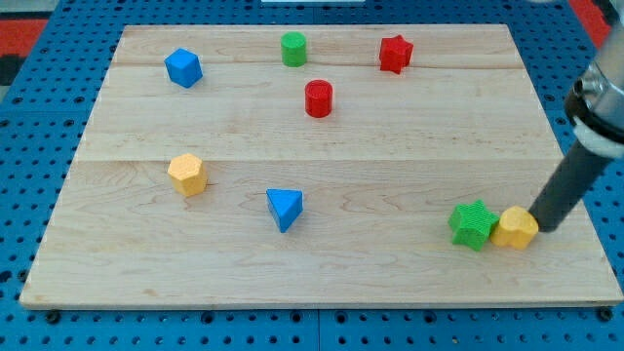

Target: Move the red star into the green star

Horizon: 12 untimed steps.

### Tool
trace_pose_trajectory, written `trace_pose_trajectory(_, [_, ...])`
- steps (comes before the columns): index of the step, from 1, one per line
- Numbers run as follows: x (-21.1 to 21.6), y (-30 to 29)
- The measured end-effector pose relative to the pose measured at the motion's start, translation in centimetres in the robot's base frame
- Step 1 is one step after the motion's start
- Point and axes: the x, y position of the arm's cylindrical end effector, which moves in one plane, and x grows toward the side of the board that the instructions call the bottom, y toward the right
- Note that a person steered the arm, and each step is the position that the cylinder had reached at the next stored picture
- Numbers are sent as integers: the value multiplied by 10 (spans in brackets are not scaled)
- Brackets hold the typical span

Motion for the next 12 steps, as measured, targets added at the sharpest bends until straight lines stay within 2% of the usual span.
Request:
trace_pose_trajectory(1, [-4, -43])
trace_pose_trajectory(2, [-40, -34])
trace_pose_trajectory(4, [-203, -58])
trace_pose_trajectory(6, [-344, -66])
trace_pose_trajectory(7, [-345, -161])
trace_pose_trajectory(8, [-327, -151])
trace_pose_trajectory(9, [-283, -111])
trace_pose_trajectory(10, [-261, -53])
trace_pose_trajectory(11, [-280, -45])
trace_pose_trajectory(12, [-223, -9])
